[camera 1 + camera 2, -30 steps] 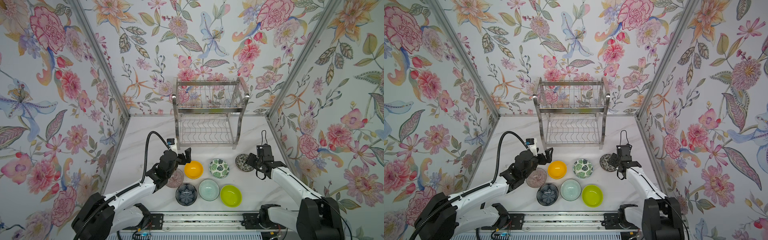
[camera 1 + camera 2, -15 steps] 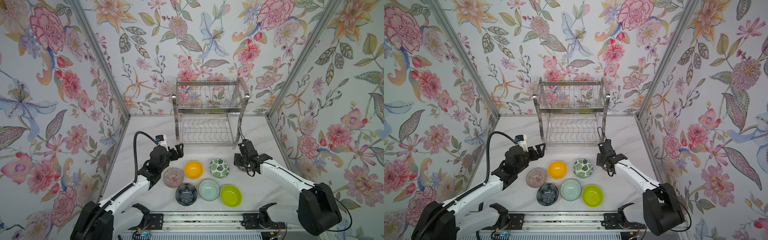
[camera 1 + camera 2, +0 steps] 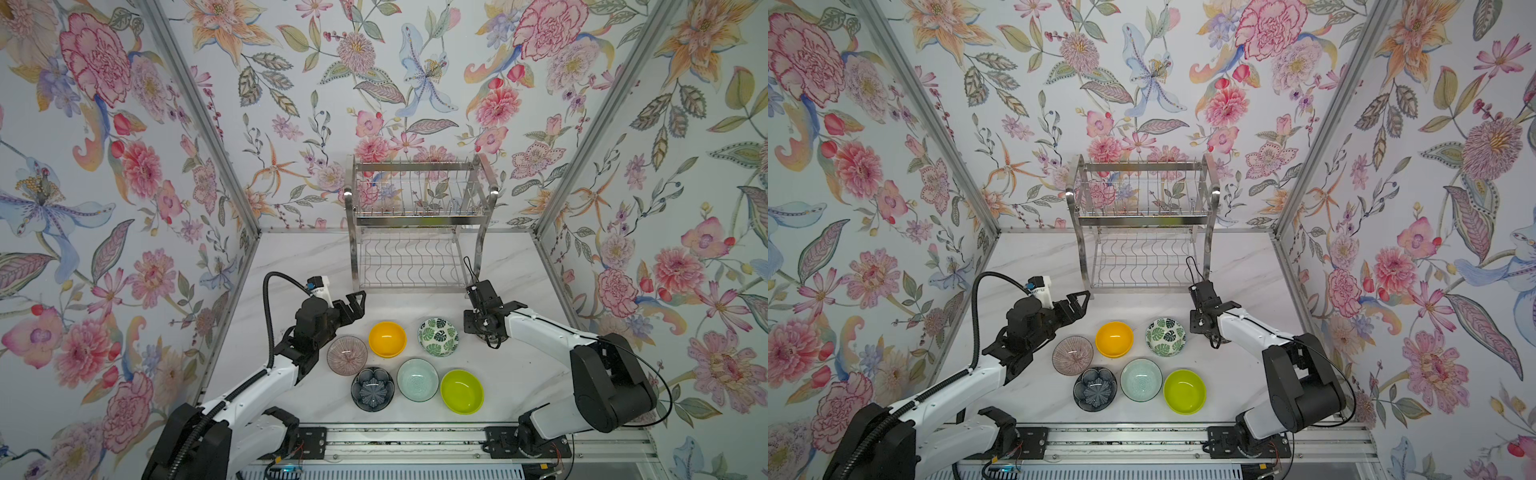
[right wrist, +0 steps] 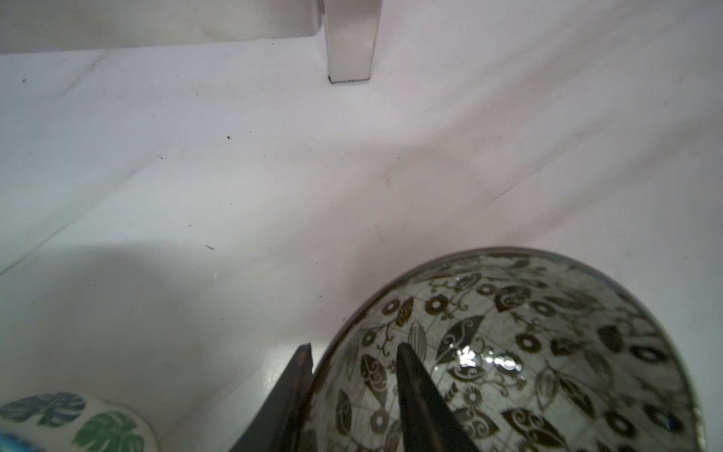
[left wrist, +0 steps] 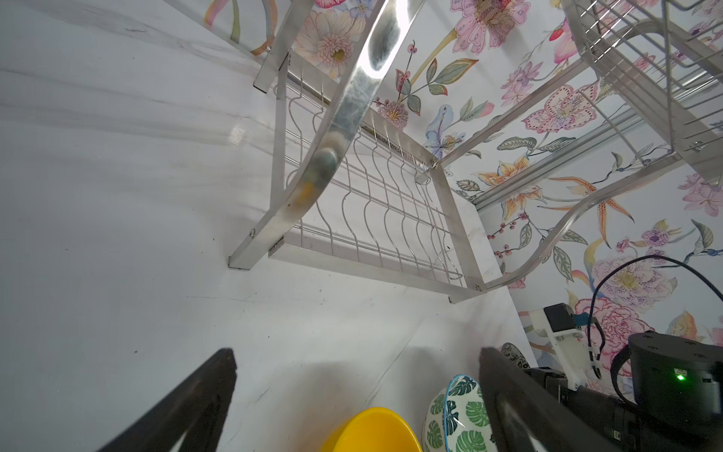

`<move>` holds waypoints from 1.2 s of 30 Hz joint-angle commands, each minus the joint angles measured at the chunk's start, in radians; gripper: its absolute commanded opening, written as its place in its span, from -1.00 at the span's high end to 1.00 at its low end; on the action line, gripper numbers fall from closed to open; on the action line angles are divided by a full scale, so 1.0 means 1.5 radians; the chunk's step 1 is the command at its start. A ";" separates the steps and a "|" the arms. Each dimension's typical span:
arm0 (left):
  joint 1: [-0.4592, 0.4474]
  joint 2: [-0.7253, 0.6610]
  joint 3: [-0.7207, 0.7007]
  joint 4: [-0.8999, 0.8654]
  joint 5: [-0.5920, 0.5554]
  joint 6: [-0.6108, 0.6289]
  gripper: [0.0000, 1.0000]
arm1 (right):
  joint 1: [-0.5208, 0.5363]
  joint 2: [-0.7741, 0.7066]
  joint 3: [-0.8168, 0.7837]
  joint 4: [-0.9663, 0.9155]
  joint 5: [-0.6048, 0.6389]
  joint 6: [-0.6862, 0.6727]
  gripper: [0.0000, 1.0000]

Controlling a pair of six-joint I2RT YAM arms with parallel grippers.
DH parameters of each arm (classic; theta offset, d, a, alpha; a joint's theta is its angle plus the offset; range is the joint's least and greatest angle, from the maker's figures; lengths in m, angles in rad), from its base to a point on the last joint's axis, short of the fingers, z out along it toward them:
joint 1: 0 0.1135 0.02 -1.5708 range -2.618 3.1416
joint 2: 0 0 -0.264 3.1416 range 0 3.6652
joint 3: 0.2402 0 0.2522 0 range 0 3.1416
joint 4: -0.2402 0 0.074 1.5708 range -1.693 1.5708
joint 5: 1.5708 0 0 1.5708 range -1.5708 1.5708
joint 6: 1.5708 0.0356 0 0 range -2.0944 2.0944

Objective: Load bowls into a dish rack
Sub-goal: Pick up the bowl from the middle-right of the table.

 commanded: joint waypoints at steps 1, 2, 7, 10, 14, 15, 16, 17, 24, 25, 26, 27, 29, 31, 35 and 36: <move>0.001 0.013 -0.002 0.025 0.020 -0.012 -0.98 | -0.006 0.014 0.015 0.010 0.003 -0.007 0.31; 0.002 0.016 -0.001 0.026 0.022 -0.012 -0.98 | -0.007 0.015 0.016 0.011 0.003 -0.007 0.33; 0.002 0.029 0.003 0.027 0.028 -0.014 -0.98 | -0.009 0.026 0.020 0.013 0.003 -0.012 0.62; 0.002 0.032 0.001 0.028 0.030 -0.016 -0.98 | -0.009 0.024 0.022 0.010 0.000 -0.016 0.73; 0.002 0.036 0.001 0.027 0.032 -0.016 -0.98 | -0.010 0.005 0.027 -0.002 -0.002 -0.019 1.00; 0.002 0.037 0.003 0.025 0.032 -0.016 -0.98 | -0.010 -0.007 0.029 -0.006 -0.003 -0.018 1.00; 0.002 0.038 0.005 0.024 0.032 -0.015 -0.98 | -0.011 -0.023 0.031 -0.009 -0.006 -0.017 1.00; 0.003 0.039 0.008 0.021 0.032 -0.014 -0.98 | -0.012 -0.039 0.035 -0.013 -0.012 -0.016 1.00; 0.002 0.031 0.039 -0.007 0.035 0.010 -0.98 | -0.025 -0.223 0.015 0.139 -0.241 0.038 1.00; 0.002 0.032 0.048 -0.017 0.040 0.015 -0.98 | -0.029 -0.243 0.000 0.192 -0.276 0.060 1.00; 0.002 0.033 0.057 -0.026 0.044 0.018 -0.98 | -0.030 -0.259 -0.012 0.235 -0.304 0.082 1.00; 0.002 0.033 0.066 -0.036 0.047 0.021 -0.98 | -0.031 -0.268 -0.026 0.292 -0.333 0.105 1.00; 0.002 0.032 0.078 -0.049 0.050 0.026 -0.98 | -0.029 -0.268 -0.040 0.377 -0.382 0.145 1.00; 0.007 0.027 0.087 -0.056 0.059 0.024 -0.98 | -0.026 -0.251 -0.051 0.467 -0.416 0.182 1.00; 0.036 0.017 0.101 -0.062 0.096 0.010 -0.98 | -0.014 -0.187 -0.057 0.608 -0.447 0.228 1.00; 0.044 0.013 0.106 -0.069 0.101 0.011 -0.98 | -0.010 -0.164 -0.056 0.643 -0.451 0.237 1.00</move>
